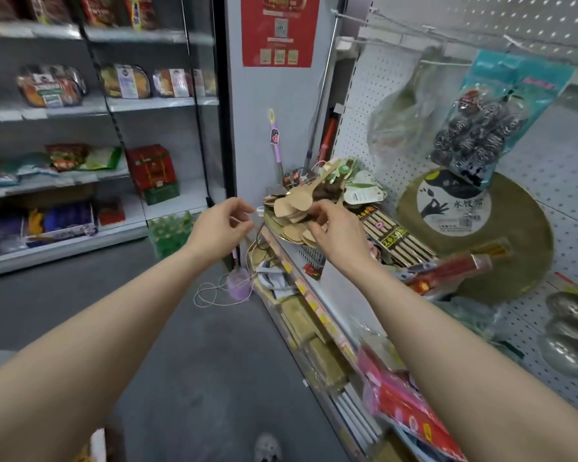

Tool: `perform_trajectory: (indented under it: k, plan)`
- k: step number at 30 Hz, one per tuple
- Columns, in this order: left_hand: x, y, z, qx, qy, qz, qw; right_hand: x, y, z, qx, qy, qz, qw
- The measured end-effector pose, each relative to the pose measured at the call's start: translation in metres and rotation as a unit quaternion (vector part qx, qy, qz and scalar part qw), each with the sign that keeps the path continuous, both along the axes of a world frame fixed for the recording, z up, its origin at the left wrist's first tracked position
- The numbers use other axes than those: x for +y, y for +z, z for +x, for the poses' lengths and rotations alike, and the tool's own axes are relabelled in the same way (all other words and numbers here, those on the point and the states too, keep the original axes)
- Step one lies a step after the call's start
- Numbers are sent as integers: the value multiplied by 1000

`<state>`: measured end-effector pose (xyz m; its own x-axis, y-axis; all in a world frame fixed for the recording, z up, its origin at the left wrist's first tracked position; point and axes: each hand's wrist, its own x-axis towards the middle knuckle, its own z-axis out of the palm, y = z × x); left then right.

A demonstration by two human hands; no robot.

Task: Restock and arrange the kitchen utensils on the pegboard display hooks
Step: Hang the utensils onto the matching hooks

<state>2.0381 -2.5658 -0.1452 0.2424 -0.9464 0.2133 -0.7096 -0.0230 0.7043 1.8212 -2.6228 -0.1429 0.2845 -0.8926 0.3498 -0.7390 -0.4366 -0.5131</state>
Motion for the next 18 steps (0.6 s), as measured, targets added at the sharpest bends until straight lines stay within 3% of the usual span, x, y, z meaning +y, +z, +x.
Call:
perform_trajectory:
  k: [18]
  plan:
    - [-260, -31, 123, -11, 21, 38, 999, -272, -38, 128, 7, 25, 54, 998]
